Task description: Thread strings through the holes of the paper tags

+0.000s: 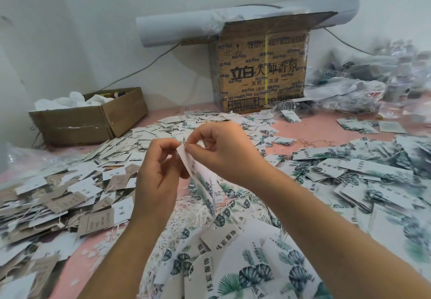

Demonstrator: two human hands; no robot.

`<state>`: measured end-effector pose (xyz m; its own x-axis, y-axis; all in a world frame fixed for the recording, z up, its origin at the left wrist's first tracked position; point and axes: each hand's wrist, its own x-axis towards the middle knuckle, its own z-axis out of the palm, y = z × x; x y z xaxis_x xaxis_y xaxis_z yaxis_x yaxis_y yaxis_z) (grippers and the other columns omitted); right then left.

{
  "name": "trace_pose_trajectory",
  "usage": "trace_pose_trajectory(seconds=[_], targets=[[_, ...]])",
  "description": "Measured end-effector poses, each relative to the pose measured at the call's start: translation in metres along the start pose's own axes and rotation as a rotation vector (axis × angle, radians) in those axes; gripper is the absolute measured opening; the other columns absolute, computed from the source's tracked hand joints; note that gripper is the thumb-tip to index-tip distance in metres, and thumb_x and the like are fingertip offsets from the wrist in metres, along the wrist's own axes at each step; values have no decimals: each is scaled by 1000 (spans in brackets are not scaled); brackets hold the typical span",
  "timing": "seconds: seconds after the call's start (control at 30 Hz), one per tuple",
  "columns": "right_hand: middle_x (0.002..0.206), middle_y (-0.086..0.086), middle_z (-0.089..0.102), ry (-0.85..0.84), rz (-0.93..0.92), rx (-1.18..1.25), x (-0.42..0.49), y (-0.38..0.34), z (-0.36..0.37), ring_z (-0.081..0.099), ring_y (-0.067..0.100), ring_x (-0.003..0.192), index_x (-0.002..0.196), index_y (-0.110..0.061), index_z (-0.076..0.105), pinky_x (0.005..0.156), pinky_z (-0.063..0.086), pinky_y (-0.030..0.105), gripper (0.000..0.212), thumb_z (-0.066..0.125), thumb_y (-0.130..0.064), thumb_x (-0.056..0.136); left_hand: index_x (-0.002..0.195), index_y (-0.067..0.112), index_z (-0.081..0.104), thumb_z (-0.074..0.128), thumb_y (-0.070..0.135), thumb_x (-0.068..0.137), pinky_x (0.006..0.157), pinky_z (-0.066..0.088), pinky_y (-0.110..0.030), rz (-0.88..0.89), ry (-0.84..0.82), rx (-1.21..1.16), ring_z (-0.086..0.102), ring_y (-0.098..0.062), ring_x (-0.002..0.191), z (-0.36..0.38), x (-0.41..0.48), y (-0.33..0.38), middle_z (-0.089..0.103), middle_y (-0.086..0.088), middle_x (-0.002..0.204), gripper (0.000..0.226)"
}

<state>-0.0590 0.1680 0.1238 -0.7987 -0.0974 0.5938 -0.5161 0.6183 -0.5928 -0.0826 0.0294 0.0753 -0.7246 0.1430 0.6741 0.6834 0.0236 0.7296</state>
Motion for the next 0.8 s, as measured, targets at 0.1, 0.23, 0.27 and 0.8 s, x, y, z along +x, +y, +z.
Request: trace_pose_trajectory(seconds=[0.1, 0.23, 0.27, 0.8], targets=[[36, -11, 39, -18, -8, -15, -1, -1, 1, 39, 4, 42, 74, -20, 64, 47, 27, 25, 12, 63, -15, 84, 85, 39, 55, 48, 5, 89, 58, 48, -20, -15, 3, 16, 57, -4, 65, -1, 0, -1, 62, 15, 78, 35], [38, -11, 33, -87, -7, -42, 0, 0, -2, 35, 4, 40, 75, -22, 62, 49, 29, 25, 12, 63, -20, 86, 79, 40, 57, 48, 5, 95, 53, 45, -16, -77, 20, -25, 55, -1, 61, 0, 1, 0, 61, 15, 73, 40], [39, -11, 34, -109, 3, -38, 1, 1, -3, 34, 4, 38, 76, -21, 64, 48, 29, 24, 11, 64, -21, 86, 78, 39, 57, 48, 9, 96, 52, 45, -15, -109, 45, -51, 54, -1, 60, 0, 1, 0, 60, 15, 72, 36], [51, -5, 59, -168, 389, 133, 7, 34, -29, 50, 3, 43, 73, -13, 68, 47, 42, 19, 15, 62, -12, 87, 84, 12, 52, 47, 6, 96, 48, 48, -18, -421, 486, -664, 54, -8, 51, -17, 18, -1, 63, 0, 61, 15]])
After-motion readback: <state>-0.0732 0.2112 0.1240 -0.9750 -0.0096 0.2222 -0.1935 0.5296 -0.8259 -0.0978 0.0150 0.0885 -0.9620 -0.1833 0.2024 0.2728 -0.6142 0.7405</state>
